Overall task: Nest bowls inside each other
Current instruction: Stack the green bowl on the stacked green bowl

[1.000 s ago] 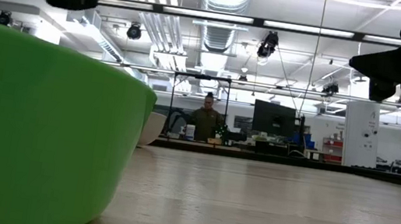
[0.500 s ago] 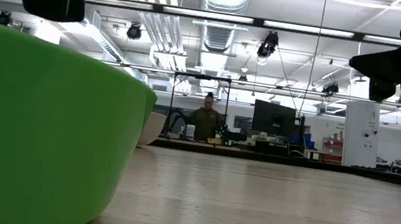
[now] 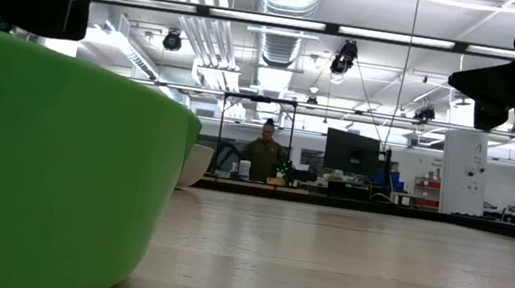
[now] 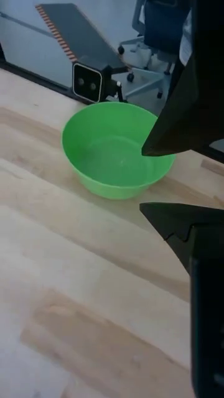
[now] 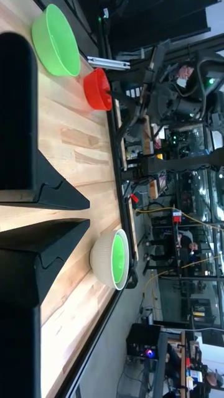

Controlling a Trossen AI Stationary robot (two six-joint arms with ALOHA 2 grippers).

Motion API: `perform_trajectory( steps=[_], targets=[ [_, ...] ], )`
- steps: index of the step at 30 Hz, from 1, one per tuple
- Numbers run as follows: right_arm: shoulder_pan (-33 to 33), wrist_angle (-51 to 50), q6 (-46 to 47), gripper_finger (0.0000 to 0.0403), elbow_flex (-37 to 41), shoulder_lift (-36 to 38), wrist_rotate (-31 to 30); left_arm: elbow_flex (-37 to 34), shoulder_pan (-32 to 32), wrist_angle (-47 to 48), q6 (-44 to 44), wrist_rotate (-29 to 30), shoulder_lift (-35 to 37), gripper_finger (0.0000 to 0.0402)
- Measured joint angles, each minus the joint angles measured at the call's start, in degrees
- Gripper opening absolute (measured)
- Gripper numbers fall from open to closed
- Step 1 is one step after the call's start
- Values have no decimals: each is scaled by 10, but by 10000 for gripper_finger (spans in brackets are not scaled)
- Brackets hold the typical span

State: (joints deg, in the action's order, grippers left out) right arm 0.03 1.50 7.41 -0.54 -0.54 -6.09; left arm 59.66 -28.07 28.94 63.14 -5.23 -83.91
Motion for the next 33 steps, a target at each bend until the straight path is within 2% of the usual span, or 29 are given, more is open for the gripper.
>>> perform_trajectory(
  steps=[33],
  targets=[
    [0,0,0,34,0,0,0,1,-32,-100,21,2,-112,136]
  ],
)
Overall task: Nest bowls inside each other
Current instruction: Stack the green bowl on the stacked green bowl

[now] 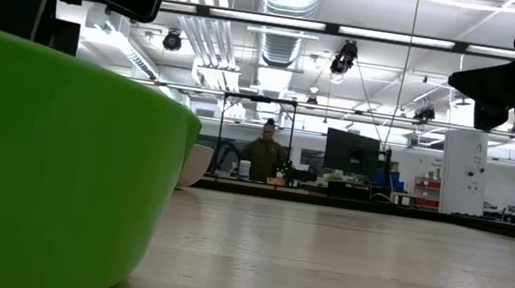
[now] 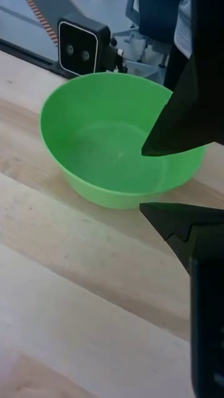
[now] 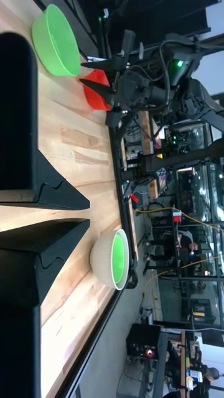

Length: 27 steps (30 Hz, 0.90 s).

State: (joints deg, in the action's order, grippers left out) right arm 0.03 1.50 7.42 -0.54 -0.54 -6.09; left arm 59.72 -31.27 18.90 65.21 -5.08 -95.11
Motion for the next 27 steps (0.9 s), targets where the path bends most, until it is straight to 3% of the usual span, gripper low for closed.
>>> perform_trajectory(
  steps=[27],
  targets=[
    [0,0,0,34,0,0,0,0,-7,-12,8,1,-38,135]
  ],
)
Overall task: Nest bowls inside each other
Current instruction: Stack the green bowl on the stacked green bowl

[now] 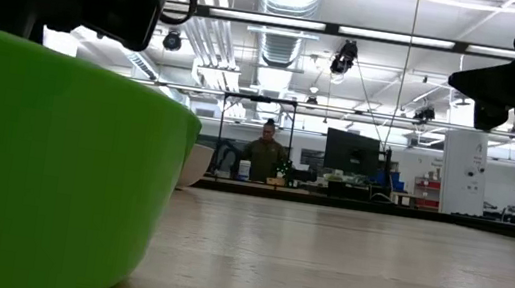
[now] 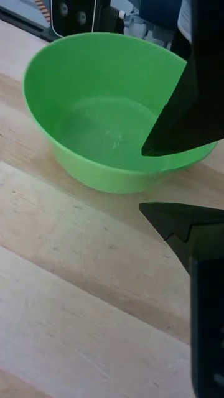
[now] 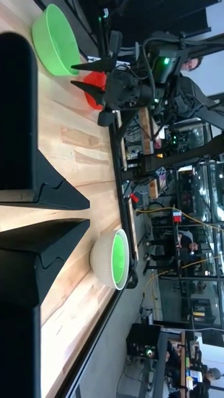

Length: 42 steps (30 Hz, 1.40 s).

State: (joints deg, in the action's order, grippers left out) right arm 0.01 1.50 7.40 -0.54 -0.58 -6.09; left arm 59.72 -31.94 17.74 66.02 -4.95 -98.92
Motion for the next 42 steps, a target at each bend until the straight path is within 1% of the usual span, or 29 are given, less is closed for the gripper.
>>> perform_trajectory(
  steps=[9,12,15,21,22,30,35,42],
  targets=[
    [0,0,0,34,0,0,0,0,0,-8,2,-4,-11,135],
    [0,0,0,34,0,0,0,0,0,-8,1,-5,-11,127],
    [0,0,0,34,0,0,0,0,0,-8,1,-5,-11,100],
    [0,0,0,34,0,0,0,0,0,-8,1,-4,-11,19],
    [0,0,0,34,0,0,0,0,0,-8,3,-3,-11,11],
    [0,0,0,34,0,0,0,0,0,-8,2,-2,-11,6],
    [0,0,0,34,0,0,0,0,0,-7,-14,1,-8,6],
    [0,0,0,34,0,0,0,0,0,12,-26,32,13,4]
  ],
)
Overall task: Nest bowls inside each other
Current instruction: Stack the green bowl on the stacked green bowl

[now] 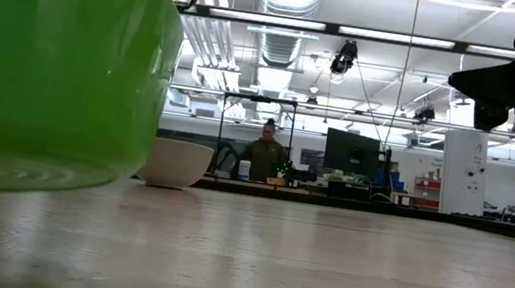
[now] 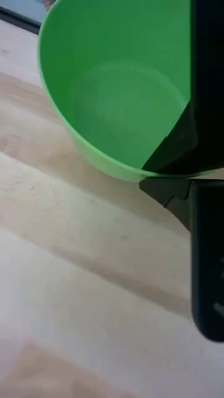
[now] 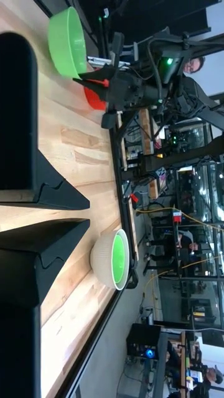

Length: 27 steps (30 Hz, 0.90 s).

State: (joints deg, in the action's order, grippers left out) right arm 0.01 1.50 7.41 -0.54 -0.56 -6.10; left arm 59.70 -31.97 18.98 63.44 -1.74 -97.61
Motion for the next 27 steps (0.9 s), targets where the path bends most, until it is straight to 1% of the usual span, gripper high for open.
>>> perform_trajectory(
  steps=[4,16,21,27],
  targets=[
    [0,0,0,34,0,0,0,0,1,14,-8,18,20,4],
    [0,0,0,34,0,0,0,0,15,110,-8,54,86,4],
    [0,0,0,34,0,0,0,0,22,157,5,87,117,4],
    [0,0,-1,34,0,0,0,0,41,206,23,94,155,4]
  ],
)
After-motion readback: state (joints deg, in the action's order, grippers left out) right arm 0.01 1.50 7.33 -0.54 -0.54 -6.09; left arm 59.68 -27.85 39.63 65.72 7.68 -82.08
